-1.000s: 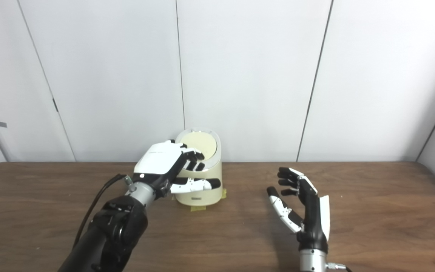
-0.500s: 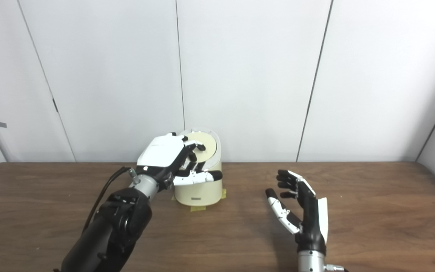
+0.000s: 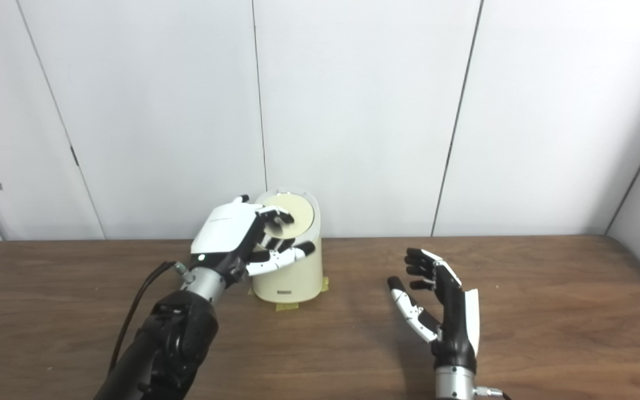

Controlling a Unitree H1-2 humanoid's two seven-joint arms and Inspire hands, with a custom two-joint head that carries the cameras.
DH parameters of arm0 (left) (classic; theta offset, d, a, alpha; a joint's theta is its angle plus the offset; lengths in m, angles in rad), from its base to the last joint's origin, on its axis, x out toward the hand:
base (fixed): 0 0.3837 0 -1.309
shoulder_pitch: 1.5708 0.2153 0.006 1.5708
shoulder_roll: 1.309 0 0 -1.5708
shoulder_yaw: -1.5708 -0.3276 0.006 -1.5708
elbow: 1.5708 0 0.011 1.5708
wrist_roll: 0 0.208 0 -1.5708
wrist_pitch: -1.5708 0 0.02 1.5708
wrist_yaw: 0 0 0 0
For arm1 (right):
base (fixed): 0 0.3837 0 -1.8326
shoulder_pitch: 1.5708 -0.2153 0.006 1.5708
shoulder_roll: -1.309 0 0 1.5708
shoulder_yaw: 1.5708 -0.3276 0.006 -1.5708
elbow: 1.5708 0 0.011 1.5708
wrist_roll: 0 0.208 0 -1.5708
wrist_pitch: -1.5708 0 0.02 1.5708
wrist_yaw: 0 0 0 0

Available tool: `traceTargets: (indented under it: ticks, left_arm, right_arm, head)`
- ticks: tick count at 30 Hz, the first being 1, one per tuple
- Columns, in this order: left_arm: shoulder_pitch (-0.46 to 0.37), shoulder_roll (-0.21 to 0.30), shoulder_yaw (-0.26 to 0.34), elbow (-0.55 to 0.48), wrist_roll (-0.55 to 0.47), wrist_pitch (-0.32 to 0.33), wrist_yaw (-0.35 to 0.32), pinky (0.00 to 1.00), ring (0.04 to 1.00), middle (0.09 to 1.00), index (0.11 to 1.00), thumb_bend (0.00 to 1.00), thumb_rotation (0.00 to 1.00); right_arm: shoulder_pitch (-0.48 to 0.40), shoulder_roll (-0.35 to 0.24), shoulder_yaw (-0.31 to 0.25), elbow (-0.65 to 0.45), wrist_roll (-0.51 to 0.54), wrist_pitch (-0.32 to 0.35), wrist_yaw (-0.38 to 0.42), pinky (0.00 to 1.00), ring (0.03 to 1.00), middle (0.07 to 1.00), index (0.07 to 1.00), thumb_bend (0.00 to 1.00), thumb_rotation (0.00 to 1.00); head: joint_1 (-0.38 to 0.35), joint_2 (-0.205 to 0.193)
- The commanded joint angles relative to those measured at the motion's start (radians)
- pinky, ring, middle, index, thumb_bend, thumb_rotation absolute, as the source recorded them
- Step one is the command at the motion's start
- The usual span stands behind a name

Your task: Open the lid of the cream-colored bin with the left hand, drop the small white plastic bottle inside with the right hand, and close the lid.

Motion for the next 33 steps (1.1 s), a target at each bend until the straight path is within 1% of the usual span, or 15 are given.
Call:
traceTargets:
  ticks: [1, 2, 3, 4, 7, 9, 12, 16, 20, 22, 24, 25, 29, 31, 33]
  left_arm:
    - [-0.049, -0.014, 0.029, -0.032, -0.028, -0.069, 0.110, 0.85, 0.829, 0.814, 0.803, 0.57, 0.81]
    - [-0.051, -0.018, 0.037, -0.033, -0.039, -0.088, 0.139, 0.75, 0.805, 0.800, 0.789, 0.54, 0.82]
    - [-0.052, -0.020, 0.043, -0.033, -0.047, -0.102, 0.160, 0.71, 0.796, 0.795, 0.783, 0.53, 0.82]
    - [-0.053, -0.023, 0.052, -0.040, -0.060, -0.117, 0.178, 0.71, 0.795, 0.794, 0.783, 0.53, 0.82]
    - [-0.052, -0.025, 0.069, -0.067, -0.079, -0.135, 0.198, 0.63, 0.750, 0.769, 0.755, 0.48, 0.87]
    - [-0.048, -0.023, 0.079, -0.092, -0.086, -0.135, 0.198, 0.58, 0.718, 0.755, 0.744, 0.40, 0.81]
    - [-0.023, -0.015, 0.098, -0.135, -0.097, -0.127, 0.189, 0.55, 0.685, 0.734, 0.726, 0.39, 0.77]
    - [0.059, 0.030, 0.127, -0.184, -0.135, -0.165, 0.183, 0.55, 0.678, 0.722, 0.714, 0.38, 0.77]
    - [0.151, 0.052, 0.160, -0.220, -0.172, -0.181, 0.183, 0.59, 0.708, 0.716, 0.704, 0.28, 0.66]
    - [0.208, 0.049, 0.188, -0.225, -0.191, -0.190, 0.211, 0.60, 0.713, 0.714, 0.699, 0.24, 0.62]
    - [0.262, 0.043, 0.220, -0.220, -0.228, -0.209, 0.239, 0.60, 0.709, 0.713, 0.692, 0.22, 0.49]
    - [0.287, 0.043, 0.232, -0.208, -0.239, -0.230, 0.258, 0.60, 0.709, 0.714, 0.692, 0.22, 0.47]
    - [0.359, 0.049, 0.255, -0.163, -0.244, -0.308, 0.329, 0.59, 0.700, 0.712, 0.697, 0.24, 0.48]
    - [0.387, 0.051, 0.261, -0.145, -0.247, -0.346, 0.359, 0.59, 0.699, 0.711, 0.696, 0.24, 0.48]
    - [0.411, 0.045, 0.264, -0.136, -0.244, -0.364, 0.378, 0.59, 0.703, 0.716, 0.699, 0.22, 0.46]
  right_arm:
    - [-0.010, 0.006, 0.003, 0.012, -0.006, -0.048, -0.011, 0.56, 0.671, 0.691, 0.700, 0.26, 0.33]
    - [-0.012, 0.005, 0.003, 0.016, -0.007, -0.052, -0.012, 0.56, 0.673, 0.690, 0.700, 0.26, 0.33]
    - [-0.012, 0.005, 0.003, 0.018, -0.008, -0.053, -0.013, 0.56, 0.673, 0.690, 0.700, 0.26, 0.32]
    - [-0.012, 0.004, 0.003, 0.018, -0.011, -0.052, -0.013, 0.56, 0.673, 0.690, 0.700, 0.26, 0.32]
    - [-0.011, 0.003, 0.004, 0.016, -0.018, -0.048, -0.015, 0.56, 0.671, 0.691, 0.701, 0.26, 0.35]
    - [-0.011, 0.003, 0.004, 0.016, -0.017, -0.048, -0.015, 0.56, 0.669, 0.689, 0.701, 0.25, 0.34]
    - [-0.012, 0.005, 0.004, 0.016, -0.010, -0.048, -0.012, 0.56, 0.667, 0.688, 0.699, 0.25, 0.31]
    - [-0.014, 0.000, 0.006, 0.026, -0.013, -0.059, -0.013, 0.56, 0.666, 0.689, 0.701, 0.25, 0.31]
    - [-0.016, -0.009, 0.007, 0.031, -0.014, -0.069, -0.012, 0.55, 0.663, 0.689, 0.699, 0.25, 0.38]
    - [-0.014, -0.010, 0.004, 0.026, -0.011, -0.062, -0.012, 0.55, 0.663, 0.688, 0.697, 0.26, 0.38]
    - [-0.011, -0.012, 0.002, 0.020, -0.004, -0.058, -0.007, 0.55, 0.663, 0.688, 0.696, 0.26, 0.39]
    - [-0.010, -0.012, 0.002, 0.018, -0.003, -0.057, -0.006, 0.55, 0.664, 0.689, 0.696, 0.26, 0.40]
    - [-0.007, -0.016, -0.002, 0.016, 0.000, -0.057, -0.004, 0.54, 0.655, 0.681, 0.689, 0.23, 0.44]
    - [-0.003, -0.017, -0.004, 0.011, 0.003, -0.059, -0.003, 0.54, 0.656, 0.682, 0.689, 0.23, 0.44]
    - [0.003, -0.020, -0.003, 0.004, -0.004, -0.053, -0.001, 0.53, 0.655, 0.682, 0.690, 0.23, 0.42]
  head:
    - [-0.001, 0.001]
    - [-0.001, -0.002]
    - [-0.001, -0.002]
    - [-0.001, -0.002]
    - [0.001, -0.003]
    - [0.003, -0.003]
    - [-0.001, -0.005]
    - [0.001, -0.002]
    - [0.002, 0.000]
    - [0.009, -0.002]
    - [0.014, 0.001]
    - [0.013, 0.001]
    - [0.010, 0.008]
    - [0.010, 0.011]
    - [0.012, 0.016]
